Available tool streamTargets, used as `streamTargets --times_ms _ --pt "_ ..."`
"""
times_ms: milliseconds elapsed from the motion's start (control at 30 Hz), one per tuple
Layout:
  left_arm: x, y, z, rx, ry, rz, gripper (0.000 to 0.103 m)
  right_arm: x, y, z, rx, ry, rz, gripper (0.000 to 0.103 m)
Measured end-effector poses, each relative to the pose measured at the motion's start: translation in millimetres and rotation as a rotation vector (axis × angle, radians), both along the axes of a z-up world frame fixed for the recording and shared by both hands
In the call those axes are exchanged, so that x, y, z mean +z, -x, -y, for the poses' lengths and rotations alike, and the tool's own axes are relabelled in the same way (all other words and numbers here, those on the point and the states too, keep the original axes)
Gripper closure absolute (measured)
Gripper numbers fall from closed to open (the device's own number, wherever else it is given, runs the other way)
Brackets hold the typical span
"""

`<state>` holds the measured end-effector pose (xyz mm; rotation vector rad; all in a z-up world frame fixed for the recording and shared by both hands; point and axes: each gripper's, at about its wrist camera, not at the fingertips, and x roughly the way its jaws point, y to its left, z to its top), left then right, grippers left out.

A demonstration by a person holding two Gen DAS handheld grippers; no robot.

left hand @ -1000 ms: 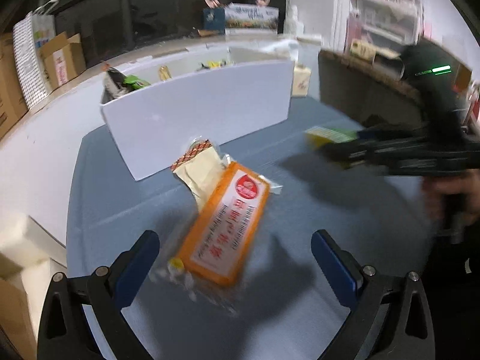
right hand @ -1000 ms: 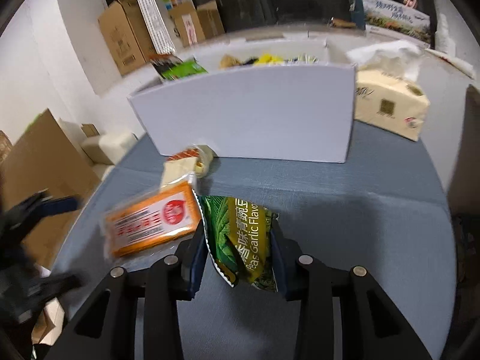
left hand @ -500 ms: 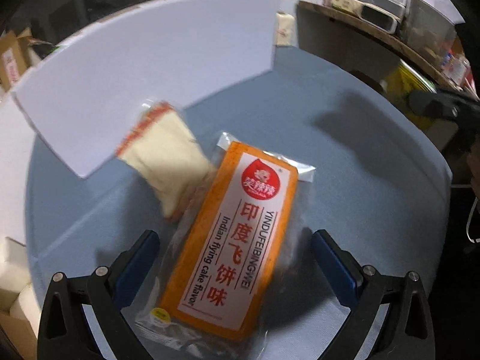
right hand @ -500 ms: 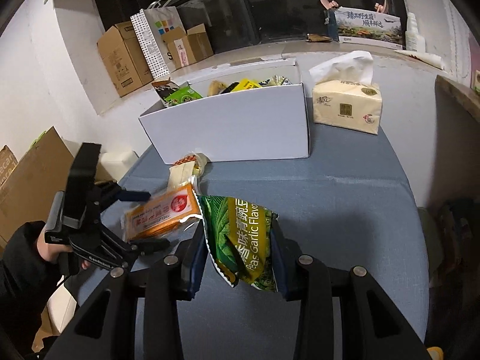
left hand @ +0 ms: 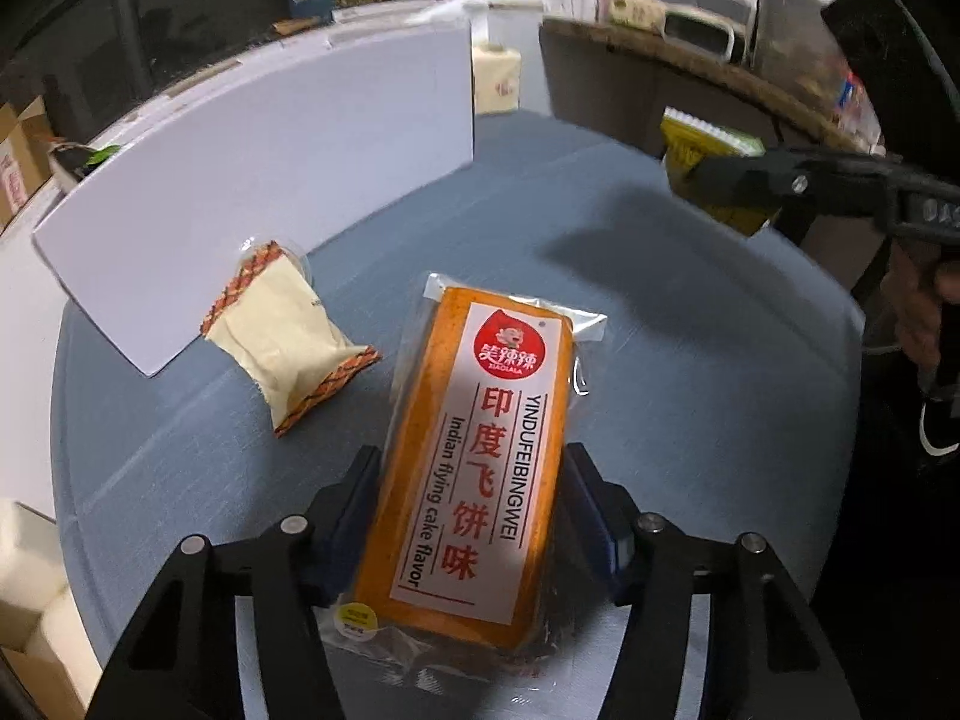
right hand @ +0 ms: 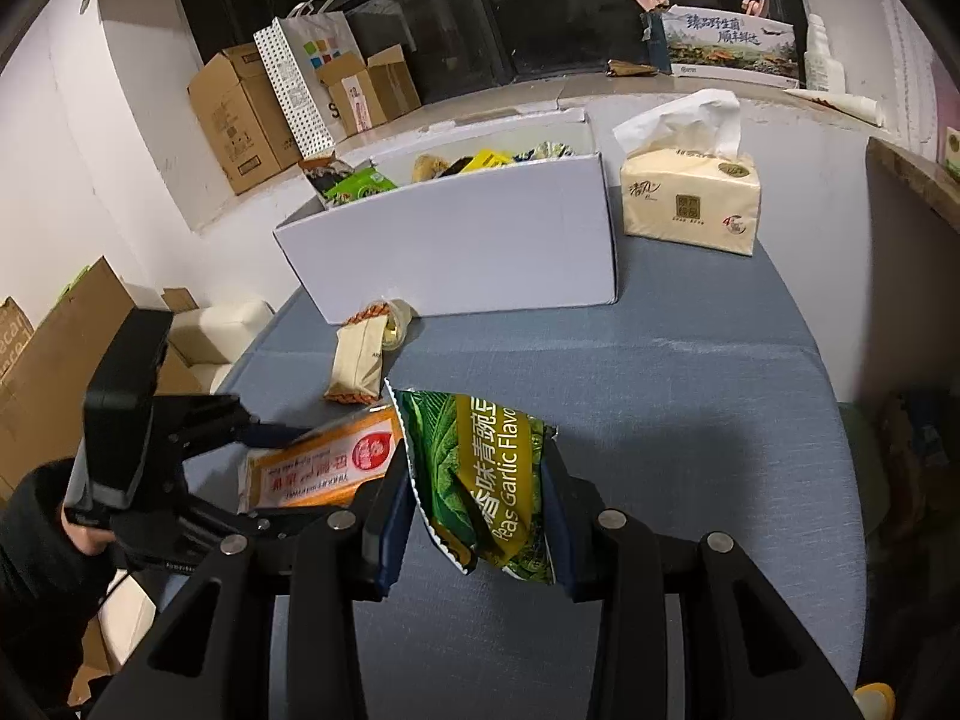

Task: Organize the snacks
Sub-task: 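Drop the green garlic pack and orange cake pack into the box with both tools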

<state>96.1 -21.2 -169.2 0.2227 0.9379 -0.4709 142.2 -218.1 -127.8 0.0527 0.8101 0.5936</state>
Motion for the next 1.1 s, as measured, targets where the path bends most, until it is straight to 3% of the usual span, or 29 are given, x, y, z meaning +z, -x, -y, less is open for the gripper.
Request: streamTargets --times_ms 167,400,633,767,967,1033,1100 --pt "34 14 -16 0.067 0.106 0.068 0.039 10 3 4 -0.011 -0.013 0.024 0.061" --pt "102 10 -45 0.205 0.243 0.246 0.039 44 -4 -2 0.0 -0.066 0.089 0.061" --pt "151 -51 -79 0.364 0.343 0.362 0.039 94 -48 -32 0.03 -0.084 0.164 0.061" --pt "166 -91 -93 0.407 0.374 0.364 0.039 113 -87 -49 0.029 -0.113 0.156 0.061" --pt "164 -146 -101 0.441 0.344 0.345 0.039 119 -143 -79 0.018 -0.083 0.138 0.061" --pt "160 -165 -101 0.445 0.347 0.315 0.032 117 -164 -86 0.004 -0.071 0.127 0.061" --pt "156 -183 -106 0.473 0.342 0.292 0.001 115 -187 -88 -0.025 -0.083 0.106 0.059"
